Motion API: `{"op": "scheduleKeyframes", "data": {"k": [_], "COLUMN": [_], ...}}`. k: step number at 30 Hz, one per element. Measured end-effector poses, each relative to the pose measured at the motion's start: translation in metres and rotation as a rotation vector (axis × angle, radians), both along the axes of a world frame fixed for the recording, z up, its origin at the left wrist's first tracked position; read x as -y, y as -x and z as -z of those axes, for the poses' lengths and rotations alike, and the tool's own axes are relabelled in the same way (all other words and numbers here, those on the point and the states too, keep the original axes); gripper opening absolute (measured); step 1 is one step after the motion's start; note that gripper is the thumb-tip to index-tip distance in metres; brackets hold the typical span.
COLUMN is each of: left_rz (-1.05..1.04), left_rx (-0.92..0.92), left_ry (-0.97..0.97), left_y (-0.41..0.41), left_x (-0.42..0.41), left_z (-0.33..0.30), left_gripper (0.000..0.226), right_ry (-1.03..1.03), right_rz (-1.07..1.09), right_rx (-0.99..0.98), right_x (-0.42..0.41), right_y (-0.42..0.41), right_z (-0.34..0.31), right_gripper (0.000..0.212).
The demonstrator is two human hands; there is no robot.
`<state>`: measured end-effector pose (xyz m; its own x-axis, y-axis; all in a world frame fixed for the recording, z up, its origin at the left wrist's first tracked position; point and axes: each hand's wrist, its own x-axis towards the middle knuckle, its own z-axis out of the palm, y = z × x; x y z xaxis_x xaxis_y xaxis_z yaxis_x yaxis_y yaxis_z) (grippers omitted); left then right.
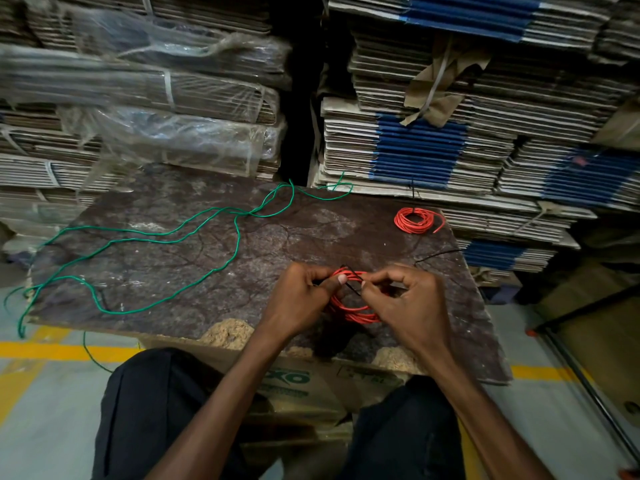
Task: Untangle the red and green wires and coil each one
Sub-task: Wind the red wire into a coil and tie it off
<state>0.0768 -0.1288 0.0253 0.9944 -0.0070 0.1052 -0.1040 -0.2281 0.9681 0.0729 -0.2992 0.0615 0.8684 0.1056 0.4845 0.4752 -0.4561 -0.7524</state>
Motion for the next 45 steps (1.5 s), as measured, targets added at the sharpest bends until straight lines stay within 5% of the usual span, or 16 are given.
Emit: {"op": "scheduleKeyframes", "data": {"k": [12,23,45], "left_rz": [-0.008,-0.052,-0.048], "left_rx": [0.005,0.14,0.358], "left_ry": [-0.057,-0.378,-0.6], "left_y": [-0.001,0.007,0.013], "left_x": [-0.001,-0.001,0.004], "left_z": [0.002,-0.009,-0.017], "left_gripper": [0.044,0.036,0.028], "right_ry": [0.044,0.033,-0.014], "right_rz": [-0.018,-0.027,-0.032], "right_rx": [0.024,0.035,-0.022], "right_x": [0.002,0.003,0.002], "right_y": [-0.003,-0.001,-0.002], "right_z": [0.0,0.001,0.004], "right_gripper": [0.009,0.012,0.018]}}
